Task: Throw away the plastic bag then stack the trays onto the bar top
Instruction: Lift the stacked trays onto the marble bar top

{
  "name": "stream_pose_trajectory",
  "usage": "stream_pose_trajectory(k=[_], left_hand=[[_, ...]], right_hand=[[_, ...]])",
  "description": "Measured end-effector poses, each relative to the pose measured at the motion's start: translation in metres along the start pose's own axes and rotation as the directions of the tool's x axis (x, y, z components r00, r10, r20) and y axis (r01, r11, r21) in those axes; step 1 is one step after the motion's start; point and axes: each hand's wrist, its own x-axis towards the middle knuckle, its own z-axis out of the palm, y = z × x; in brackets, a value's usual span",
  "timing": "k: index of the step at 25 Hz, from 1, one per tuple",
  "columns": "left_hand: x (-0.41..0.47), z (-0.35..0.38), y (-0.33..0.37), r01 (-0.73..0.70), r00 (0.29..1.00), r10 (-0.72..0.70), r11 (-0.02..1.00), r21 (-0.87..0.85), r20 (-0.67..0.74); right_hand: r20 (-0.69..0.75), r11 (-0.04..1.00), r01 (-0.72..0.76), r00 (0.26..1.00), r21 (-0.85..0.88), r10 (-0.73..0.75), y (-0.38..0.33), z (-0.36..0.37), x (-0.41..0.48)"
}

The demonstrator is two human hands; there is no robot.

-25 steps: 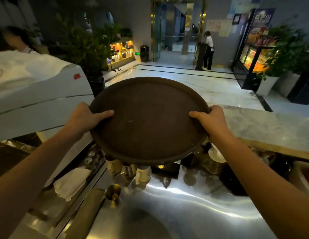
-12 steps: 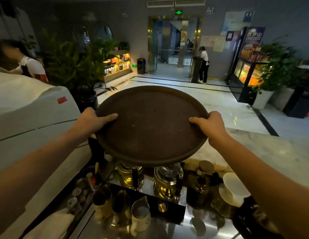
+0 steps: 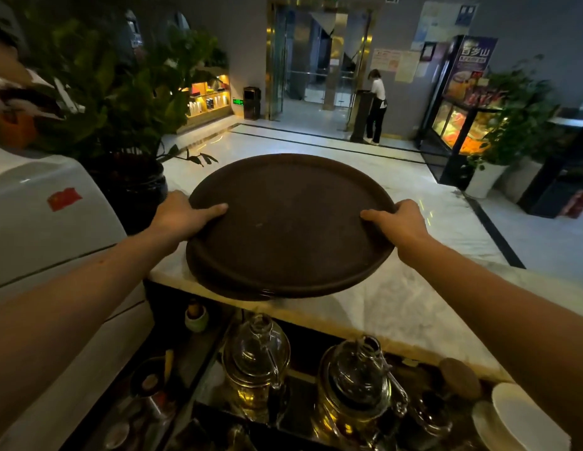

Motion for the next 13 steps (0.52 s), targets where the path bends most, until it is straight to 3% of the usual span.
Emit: stream_pose_trajectory(k=[13], left_hand=[[0.121,0.052,-0.08,0.055,0.992,-0.023,0.962,0.266,-0.121]], right_hand=[[0.078,0.994,-0.014,0.997,-0.105,0.022,0.037,0.116,0.082]])
